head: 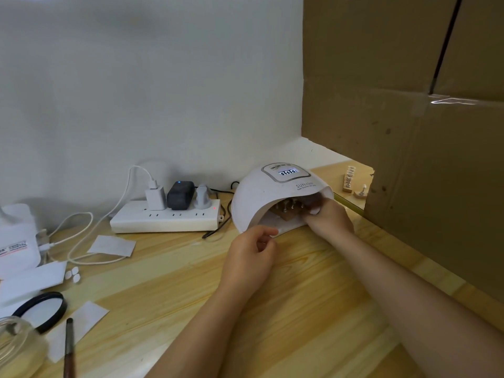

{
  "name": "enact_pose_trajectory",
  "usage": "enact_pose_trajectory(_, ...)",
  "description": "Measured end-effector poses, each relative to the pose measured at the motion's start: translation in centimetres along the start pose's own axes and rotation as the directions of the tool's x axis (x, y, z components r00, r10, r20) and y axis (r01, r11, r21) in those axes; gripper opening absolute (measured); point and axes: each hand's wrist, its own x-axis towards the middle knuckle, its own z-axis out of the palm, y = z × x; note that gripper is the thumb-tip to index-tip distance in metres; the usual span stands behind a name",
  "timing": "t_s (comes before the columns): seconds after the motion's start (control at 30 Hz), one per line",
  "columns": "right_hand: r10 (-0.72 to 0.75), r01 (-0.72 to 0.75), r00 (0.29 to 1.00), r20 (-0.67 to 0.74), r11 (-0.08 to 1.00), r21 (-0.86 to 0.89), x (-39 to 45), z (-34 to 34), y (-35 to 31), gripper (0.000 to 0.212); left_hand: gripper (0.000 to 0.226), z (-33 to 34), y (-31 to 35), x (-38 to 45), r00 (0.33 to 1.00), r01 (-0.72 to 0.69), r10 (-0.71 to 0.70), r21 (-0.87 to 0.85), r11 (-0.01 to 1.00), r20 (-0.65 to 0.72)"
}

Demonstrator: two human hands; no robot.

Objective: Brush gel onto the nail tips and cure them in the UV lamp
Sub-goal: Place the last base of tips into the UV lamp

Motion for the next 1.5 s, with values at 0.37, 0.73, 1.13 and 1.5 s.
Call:
enact_pose_trajectory(0.37, -0.113, 0.124, 0.988, -0.109, 0.987, 0.1, -1.4, -0.3, 1.2, 0.016, 0.028, -3.1, 6.1, 5.4, 0.954, -0.229, 0.246, 0.116, 0.967, -0.169)
enact_pose_trajectory(0.73, -0.135, 0.134, 0.982, -0.135, 0.991, -0.017, -2.5, -0.2, 1.3, 0.029, 0.043, -2.1, 5.5, 11.5, 0.975, -0.117, -0.029, 0.615, 0.78, 0.222)
enact_pose_trajectory(1.13, -0.125, 0.111, 0.987, -0.106, 0.985, -0.131, -2.8, -0.3, 1.1, 0.023, 0.044, -1.7, 4.8, 11.0, 0.984, -0.053, -0.049, 0.547, 0.835, 0.169)
enact_pose_trajectory(1.5, -0.147, 0.127, 0.981, -0.129, 0.98, -0.155, -2.5, -0.1, 1.1, 0.022, 0.028, 2.4, 3.7, 1.3, 0.955, -0.193, 0.159, -0.118, 0.974, -0.25)
